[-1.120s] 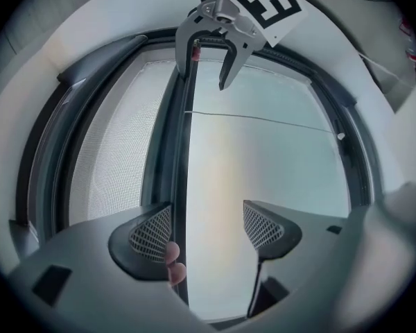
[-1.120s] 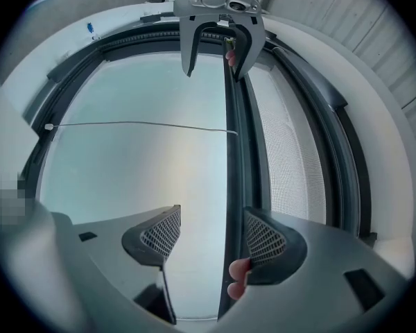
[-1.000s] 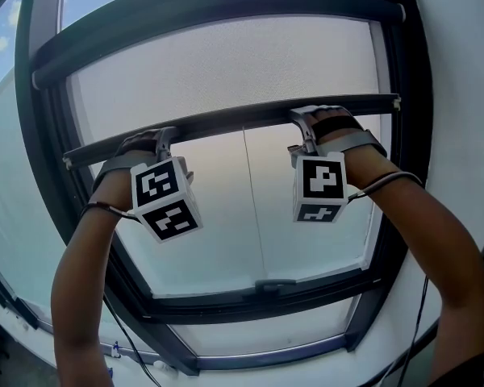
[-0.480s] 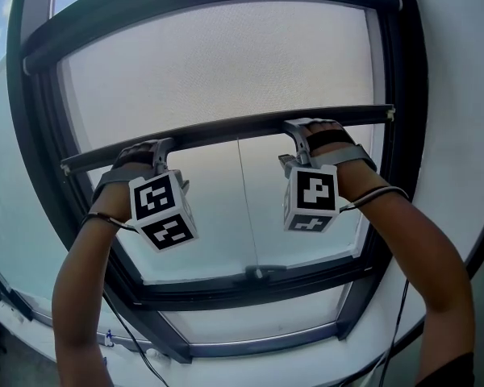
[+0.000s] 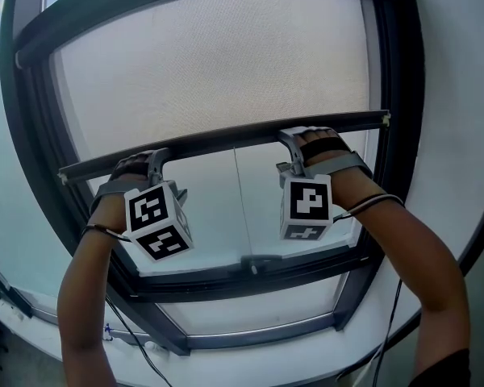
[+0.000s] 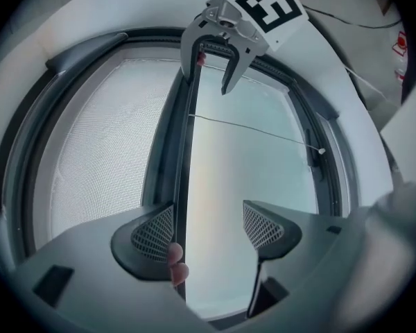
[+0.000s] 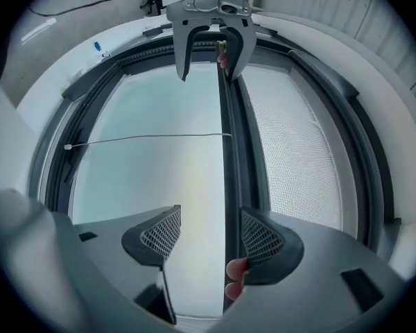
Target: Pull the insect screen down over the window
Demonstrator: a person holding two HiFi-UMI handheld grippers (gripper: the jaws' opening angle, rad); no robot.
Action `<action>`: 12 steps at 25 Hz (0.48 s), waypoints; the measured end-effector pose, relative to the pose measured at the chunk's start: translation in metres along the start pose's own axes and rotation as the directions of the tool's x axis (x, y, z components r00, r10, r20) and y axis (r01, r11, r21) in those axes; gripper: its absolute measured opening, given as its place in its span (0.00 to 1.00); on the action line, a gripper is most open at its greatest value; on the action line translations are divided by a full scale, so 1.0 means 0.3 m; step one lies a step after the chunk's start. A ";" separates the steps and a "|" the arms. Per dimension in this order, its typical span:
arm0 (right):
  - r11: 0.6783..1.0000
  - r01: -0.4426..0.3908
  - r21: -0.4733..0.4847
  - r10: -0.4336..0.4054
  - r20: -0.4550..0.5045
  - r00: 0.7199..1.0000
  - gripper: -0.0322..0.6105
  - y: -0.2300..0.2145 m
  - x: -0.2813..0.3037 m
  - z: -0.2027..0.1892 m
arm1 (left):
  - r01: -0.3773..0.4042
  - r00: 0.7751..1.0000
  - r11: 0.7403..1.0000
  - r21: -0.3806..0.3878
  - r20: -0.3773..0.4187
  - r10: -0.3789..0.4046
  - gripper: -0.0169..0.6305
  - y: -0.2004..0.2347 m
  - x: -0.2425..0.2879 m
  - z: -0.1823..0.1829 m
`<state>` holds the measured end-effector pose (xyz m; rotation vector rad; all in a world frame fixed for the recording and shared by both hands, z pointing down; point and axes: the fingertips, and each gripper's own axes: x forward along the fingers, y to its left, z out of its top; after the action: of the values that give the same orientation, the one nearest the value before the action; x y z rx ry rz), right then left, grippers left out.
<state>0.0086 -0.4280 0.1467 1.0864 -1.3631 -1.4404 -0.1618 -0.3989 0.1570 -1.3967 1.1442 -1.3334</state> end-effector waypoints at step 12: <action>0.987 -0.158 -0.004 0.158 -0.012 0.987 0.47 0.231 -0.022 -0.008 | 0.146 0.989 0.989 0.007 -0.005 -0.145 0.51 -0.224 0.029 -0.001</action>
<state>0.0139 -0.4252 0.2159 0.9599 -1.4045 -1.3196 -0.1587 -0.3938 0.2244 -1.4957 1.0556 -1.4423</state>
